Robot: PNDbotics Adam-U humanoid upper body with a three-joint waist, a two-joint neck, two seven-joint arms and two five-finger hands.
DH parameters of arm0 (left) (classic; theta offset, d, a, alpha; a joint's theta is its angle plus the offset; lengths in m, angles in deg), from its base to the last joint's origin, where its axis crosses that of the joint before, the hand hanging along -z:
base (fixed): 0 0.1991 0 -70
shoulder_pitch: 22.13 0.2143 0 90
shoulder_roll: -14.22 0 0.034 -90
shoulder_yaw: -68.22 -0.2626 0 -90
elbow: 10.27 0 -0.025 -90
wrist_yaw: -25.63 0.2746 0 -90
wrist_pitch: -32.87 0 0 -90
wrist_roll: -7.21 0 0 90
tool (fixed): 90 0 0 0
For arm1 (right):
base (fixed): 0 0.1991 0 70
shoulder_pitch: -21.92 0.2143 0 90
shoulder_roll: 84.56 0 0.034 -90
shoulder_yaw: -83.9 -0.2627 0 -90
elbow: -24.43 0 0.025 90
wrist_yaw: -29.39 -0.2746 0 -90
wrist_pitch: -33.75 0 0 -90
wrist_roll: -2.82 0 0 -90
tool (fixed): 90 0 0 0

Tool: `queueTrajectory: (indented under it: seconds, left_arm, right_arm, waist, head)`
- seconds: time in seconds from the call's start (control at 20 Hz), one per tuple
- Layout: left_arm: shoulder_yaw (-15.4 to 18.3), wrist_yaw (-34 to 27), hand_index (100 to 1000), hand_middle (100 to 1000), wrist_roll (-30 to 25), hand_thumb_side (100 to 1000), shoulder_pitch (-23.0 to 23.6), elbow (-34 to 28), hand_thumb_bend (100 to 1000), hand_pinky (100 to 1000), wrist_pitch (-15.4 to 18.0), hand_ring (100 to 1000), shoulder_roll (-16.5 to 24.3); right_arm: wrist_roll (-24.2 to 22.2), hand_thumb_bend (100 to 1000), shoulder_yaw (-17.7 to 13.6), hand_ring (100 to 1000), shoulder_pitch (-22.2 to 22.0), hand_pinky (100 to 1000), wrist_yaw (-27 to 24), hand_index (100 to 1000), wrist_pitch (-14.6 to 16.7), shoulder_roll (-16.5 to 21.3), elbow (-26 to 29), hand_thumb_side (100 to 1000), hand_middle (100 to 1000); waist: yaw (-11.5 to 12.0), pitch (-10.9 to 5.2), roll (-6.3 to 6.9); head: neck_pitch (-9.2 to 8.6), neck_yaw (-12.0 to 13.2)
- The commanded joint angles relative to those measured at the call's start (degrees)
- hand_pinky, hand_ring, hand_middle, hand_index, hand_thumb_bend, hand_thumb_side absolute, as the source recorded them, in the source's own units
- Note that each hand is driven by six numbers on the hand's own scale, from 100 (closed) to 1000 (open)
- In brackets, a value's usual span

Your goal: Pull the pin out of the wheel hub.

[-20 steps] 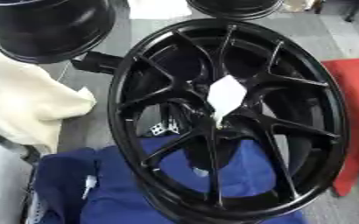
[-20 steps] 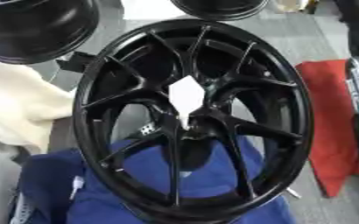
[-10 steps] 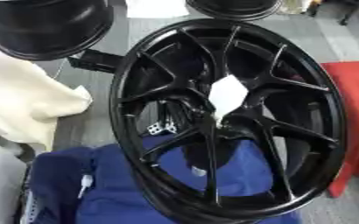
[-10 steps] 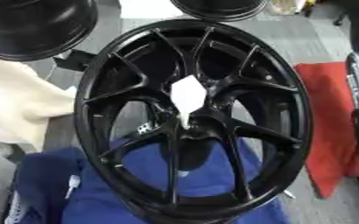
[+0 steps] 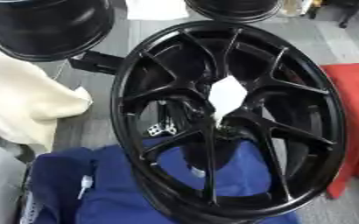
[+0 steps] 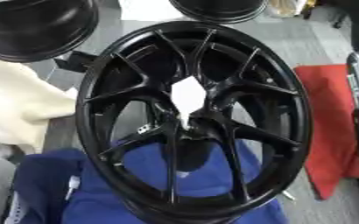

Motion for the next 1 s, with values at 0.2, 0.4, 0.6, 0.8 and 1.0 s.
queueTrajectory:
  seconds: [0.2,0.4,0.6,0.8,1.0]
  left_arm:
    - [0.1,-0.1,790,718,6.6,551,-0.5,-3.1,100,765,-3.2,797,1.6]
    - [0.0,9.0,843,818,1.7,100,0.1,-3.0,281,918,-2.4,933,2.0]
    - [0.7,13.7,848,795,0.3,100,0.0,-2.1,126,886,-4.4,913,1.6]
    - [1.7,9.2,752,686,5.9,616,-0.2,-2.1,100,766,-8.1,800,1.0]
    - [1.4,0.1,726,646,11.6,654,0.4,-4.1,100,739,-8.4,770,0.4]
  right_arm:
    - [0.0,100,-0.4,579,0.9,682,0.5,700,0.1,0.7,1.2,725,571]
    - [0.2,100,-0.5,578,0.7,681,0.3,699,0.2,0.6,1.2,726,570]
    - [0.3,100,-0.5,578,0.5,681,0.1,699,0.2,0.6,1.1,725,570]
    - [0.3,100,-0.4,578,0.5,681,0.1,698,0.3,0.5,1.1,727,570]
    - [0.2,100,-0.3,578,0.5,681,0.1,698,0.3,0.4,1.0,727,570]
  waist:
    - [-0.1,-1.72,0.32]
    - [-0.2,-1.64,0.33]
    - [-0.1,-1.57,0.28]
    - [0.0,-1.57,0.30]
    - [0.1,-1.61,0.34]
  head:
    - [0.01,0.2]
    - [-0.02,0.3]
    - [0.18,0.3]
    - [0.16,0.3]
    - [-0.01,0.3]
